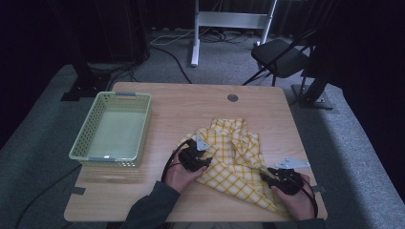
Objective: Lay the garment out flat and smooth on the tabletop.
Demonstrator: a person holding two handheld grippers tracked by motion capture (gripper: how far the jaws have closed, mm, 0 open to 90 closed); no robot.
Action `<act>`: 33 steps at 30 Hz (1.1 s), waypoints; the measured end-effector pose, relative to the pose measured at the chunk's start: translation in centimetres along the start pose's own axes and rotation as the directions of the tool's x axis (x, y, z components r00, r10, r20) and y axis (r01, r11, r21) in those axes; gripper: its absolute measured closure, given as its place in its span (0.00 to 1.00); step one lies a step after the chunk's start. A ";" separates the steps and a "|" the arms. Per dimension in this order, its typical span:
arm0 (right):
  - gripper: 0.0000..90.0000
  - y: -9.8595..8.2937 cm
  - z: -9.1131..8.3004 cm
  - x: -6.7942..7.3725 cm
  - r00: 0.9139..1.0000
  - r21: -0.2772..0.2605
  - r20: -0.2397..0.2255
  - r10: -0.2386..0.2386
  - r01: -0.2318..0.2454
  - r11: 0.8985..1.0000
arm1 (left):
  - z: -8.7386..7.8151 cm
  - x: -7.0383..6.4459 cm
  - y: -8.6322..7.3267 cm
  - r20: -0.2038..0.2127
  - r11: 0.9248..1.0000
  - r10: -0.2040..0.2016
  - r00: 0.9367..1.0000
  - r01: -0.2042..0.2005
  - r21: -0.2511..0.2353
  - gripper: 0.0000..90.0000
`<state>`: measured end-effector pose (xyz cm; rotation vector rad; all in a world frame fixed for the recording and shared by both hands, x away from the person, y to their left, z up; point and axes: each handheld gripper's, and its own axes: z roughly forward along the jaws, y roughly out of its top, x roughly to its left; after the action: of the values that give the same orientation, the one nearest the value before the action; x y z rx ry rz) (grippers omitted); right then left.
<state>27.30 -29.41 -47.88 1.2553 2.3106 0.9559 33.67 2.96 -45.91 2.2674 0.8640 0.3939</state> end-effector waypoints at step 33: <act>0.71 0.6 0.5 0.0 1.000 -0.003 0.008 0.007 -0.007 1.000 | -1.0 -2.5 -0.4 0.003 0.995 0.102 0.995 -0.102 0.002 0.98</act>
<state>27.94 -28.94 -47.85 1.2641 2.2989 0.9548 31.14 1.95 -45.50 2.3194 0.7497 0.4360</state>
